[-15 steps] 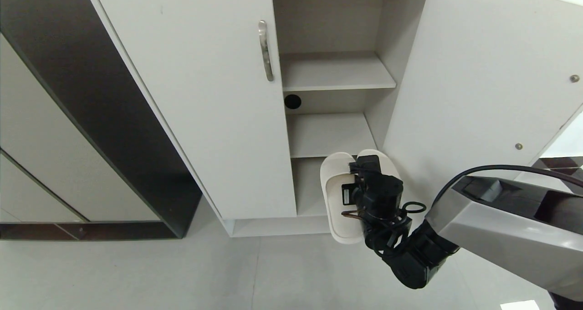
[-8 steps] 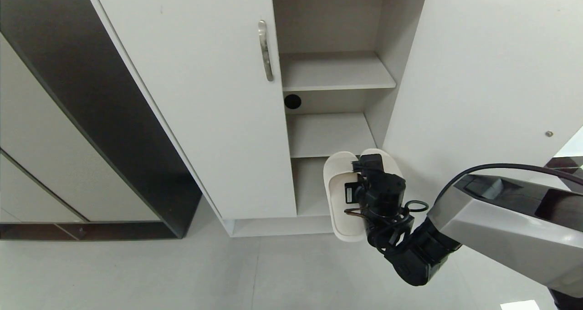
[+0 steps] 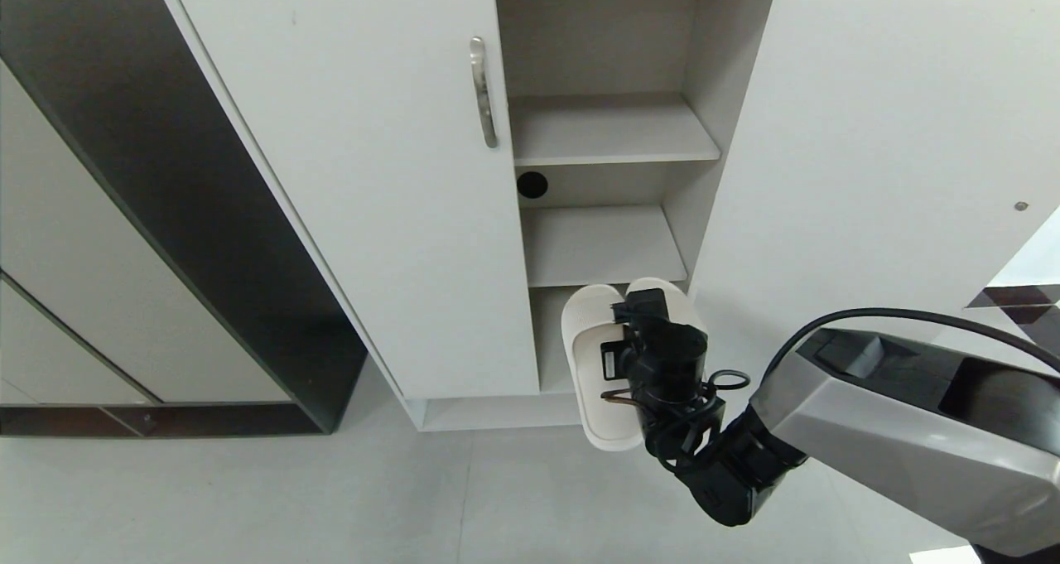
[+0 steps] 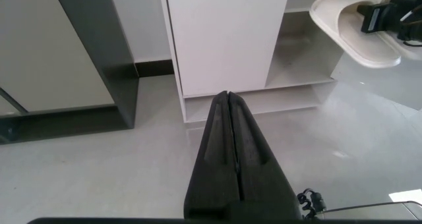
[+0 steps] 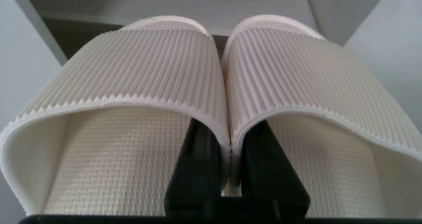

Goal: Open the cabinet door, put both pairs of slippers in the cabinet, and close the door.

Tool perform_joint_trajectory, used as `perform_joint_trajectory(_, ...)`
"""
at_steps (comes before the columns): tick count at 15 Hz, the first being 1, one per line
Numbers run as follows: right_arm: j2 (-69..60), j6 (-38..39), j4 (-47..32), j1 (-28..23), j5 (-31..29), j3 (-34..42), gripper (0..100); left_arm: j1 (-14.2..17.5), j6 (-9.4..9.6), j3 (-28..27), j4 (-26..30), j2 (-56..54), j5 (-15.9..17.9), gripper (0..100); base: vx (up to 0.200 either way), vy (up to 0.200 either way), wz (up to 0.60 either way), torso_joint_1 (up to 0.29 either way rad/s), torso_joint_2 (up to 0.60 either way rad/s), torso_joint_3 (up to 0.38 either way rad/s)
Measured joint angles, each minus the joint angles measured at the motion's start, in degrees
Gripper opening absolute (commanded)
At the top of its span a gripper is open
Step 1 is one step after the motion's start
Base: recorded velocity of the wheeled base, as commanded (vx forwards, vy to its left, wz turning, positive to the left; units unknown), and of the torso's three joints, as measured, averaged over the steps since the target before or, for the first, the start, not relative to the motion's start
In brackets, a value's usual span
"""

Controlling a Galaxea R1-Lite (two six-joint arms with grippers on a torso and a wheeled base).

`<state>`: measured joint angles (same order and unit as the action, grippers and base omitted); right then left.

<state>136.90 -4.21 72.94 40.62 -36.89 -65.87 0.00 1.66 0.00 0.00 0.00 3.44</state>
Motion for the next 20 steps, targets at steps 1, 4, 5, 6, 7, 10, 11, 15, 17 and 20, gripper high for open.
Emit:
perform_joint_trajectory(1,0.6,0.2,-0.9,0.3,0.0,-1.1,0,0.0,0.0,0.0,0.0,0.0,0.0,0,0.0,0.0,0.0,0.0,0.0,0.0)
perform_joint_trajectory(4,1.5,2.5,-4.2,0.8,0.1,-3.0,0,0.0,0.09,0.0,0.0,0.0,0.0,0,0.0,0.0,0.0,0.0,0.0,0.0)
perform_joint_trajectory(5,1.6,4.2,-5.9,0.9,0.0,-4.1,0,0.0,0.09,0.0,0.0,0.0,0.0,0,0.2,0.0,0.0,0.002,0.0,0.002)
perform_joint_trajectory(6,1.7,4.9,-6.6,1.0,-0.1,-5.0,0,0.0,0.09,0.0,0.0,0.0,0.0,0,0.2,0.0,0.0,-0.002,0.0,0.002)
perform_joint_trajectory(7,1.8,5.0,-6.7,1.1,-0.3,-5.7,0,0.0,0.11,0.0,0.0,0.0,0.0,0,0.2,0.0,0.0,-0.007,0.0,0.002)
perform_joint_trajectory(10,1.4,4.4,-6.5,0.8,-0.8,-6.1,0,0.0,0.11,0.0,0.0,0.0,0.0,0,0.2,0.0,0.0,0.007,0.01,0.004)
perform_joint_trajectory(11,1.1,4.4,-6.3,0.8,-0.8,-6.1,0,0.0,0.11,0.0,0.0,0.0,0.0,0,0.2,0.0,0.0,0.002,0.0,0.002)
perform_joint_trajectory(15,1.0,4.1,-6.4,0.8,-0.9,-5.6,0,0.0,0.11,0.0,0.0,0.0,0.0,0,0.2,0.0,0.0,0.001,0.0,0.002)
perform_joint_trajectory(17,1.0,4.1,-6.5,0.8,-0.9,-5.4,0,0.0,0.01,0.0,0.0,0.0,0.0,0,0.2,0.0,0.0,0.005,0.0,0.0)
perform_joint_trajectory(20,1.2,4.0,-6.6,0.6,-0.5,-5.7,0,0.0,-0.05,0.0,0.0,0.0,0.0,0,0.0,0.0,0.0,0.0,0.0,0.0)
